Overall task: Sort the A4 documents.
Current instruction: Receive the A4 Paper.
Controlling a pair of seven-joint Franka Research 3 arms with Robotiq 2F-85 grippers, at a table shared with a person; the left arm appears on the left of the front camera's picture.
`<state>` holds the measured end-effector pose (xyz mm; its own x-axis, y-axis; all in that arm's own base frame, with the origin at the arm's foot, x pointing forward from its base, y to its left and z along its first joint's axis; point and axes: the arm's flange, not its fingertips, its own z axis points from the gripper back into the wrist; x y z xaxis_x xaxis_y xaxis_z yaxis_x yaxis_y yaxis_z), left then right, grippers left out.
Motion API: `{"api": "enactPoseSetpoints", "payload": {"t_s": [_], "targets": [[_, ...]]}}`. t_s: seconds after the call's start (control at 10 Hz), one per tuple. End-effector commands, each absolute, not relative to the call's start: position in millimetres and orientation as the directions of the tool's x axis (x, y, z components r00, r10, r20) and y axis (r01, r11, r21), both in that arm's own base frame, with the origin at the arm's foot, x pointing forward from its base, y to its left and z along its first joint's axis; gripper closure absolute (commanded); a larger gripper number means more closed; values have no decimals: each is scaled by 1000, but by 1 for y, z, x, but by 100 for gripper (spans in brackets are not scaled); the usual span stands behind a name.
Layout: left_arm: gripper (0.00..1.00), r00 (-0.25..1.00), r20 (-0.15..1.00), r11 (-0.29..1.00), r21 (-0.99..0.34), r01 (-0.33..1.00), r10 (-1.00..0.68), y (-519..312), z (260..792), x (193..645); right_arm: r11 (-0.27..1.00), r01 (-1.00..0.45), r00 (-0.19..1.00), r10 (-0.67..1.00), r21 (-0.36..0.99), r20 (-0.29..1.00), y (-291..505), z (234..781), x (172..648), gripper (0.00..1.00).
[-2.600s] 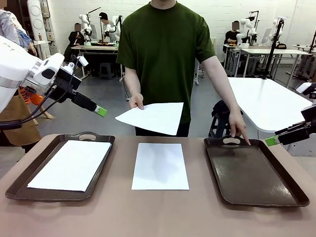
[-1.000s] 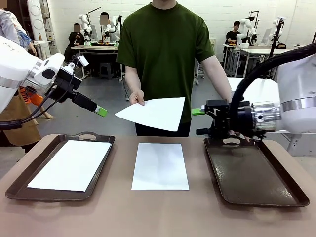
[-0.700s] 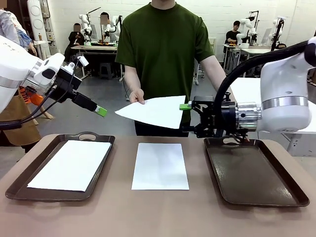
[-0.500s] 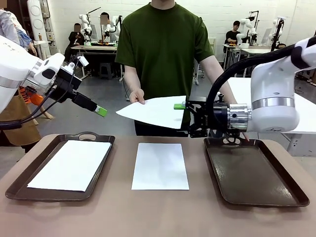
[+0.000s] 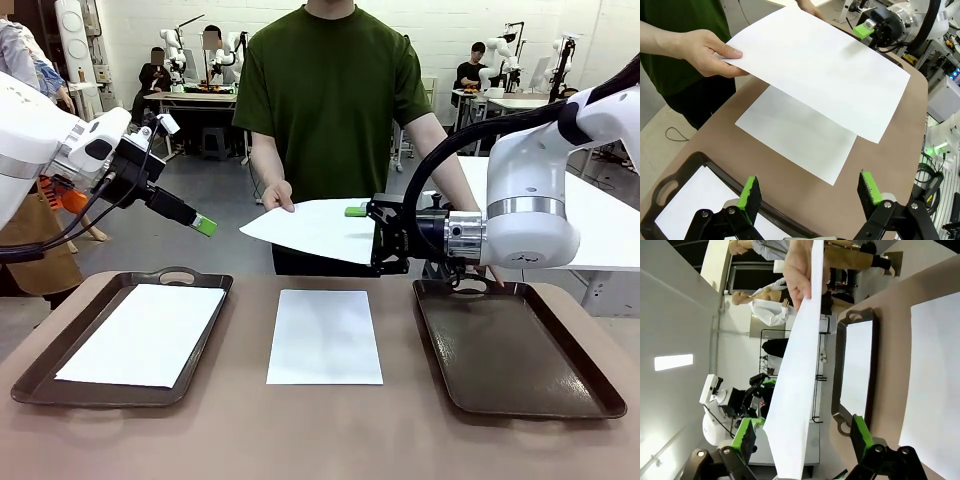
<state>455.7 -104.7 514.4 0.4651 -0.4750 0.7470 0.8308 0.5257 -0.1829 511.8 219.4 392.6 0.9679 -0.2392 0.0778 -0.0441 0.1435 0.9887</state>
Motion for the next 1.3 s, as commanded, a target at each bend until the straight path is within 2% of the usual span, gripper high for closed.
{"api": "enactPoseSetpoints", "payload": {"t_s": [0.0, 0.1, 0.2, 0.3, 0.4, 0.5, 0.6, 0.7, 0.8, 0.9, 1.0, 1.2], "targets": [[0, 463, 748, 524, -182, 832, -475, -104, 515, 455, 117, -3, 963, -268, 993, 35, 225, 389, 526, 0], [0, 463, 748, 524, -182, 832, -475, -104, 515, 455, 111, -8, 965, -259, 994, 37, 226, 388, 528, 3], [0, 463, 748, 524, -182, 832, -475, -104, 515, 455, 114, -14, 967, -250, 993, 43, 226, 387, 528, 16], [0, 463, 748, 524, -182, 832, -475, -104, 515, 455, 120, -15, 968, -248, 993, 45, 224, 385, 529, 20], [0, 463, 748, 524, -182, 832, -475, -104, 515, 455, 120, -22, 968, -245, 993, 51, 223, 384, 529, 34], [0, 463, 748, 524, -182, 832, -475, -104, 515, 455, 118, -15, 967, -250, 993, 44, 218, 381, 531, 38], [0, 463, 748, 524, -182, 832, -475, -104, 515, 455, 111, -7, 968, -250, 994, 35, 215, 379, 531, 51], [0, 463, 748, 524, -182, 832, -475, -104, 515, 455, 113, -3, 966, -256, 994, 31, 212, 379, 531, 55], [0, 463, 748, 524, -182, 832, -475, -104, 515, 455, 106, 6, 966, -259, 994, 22, 210, 378, 532, 69], [0, 463, 748, 524, -182, 832, -475, -104, 515, 455, 100, 11, 965, -262, 995, 15, 208, 378, 531, 73], [0, 463, 748, 524, -182, 832, -475, -104, 515, 455, 100, 12, 964, -264, 995, 15, 207, 378, 530, 87], [0, 463, 748, 524, -182, 832, -475, -104, 515, 455, 96, 11, 963, -268, 995, 15, 205, 377, 529, 100]]}}
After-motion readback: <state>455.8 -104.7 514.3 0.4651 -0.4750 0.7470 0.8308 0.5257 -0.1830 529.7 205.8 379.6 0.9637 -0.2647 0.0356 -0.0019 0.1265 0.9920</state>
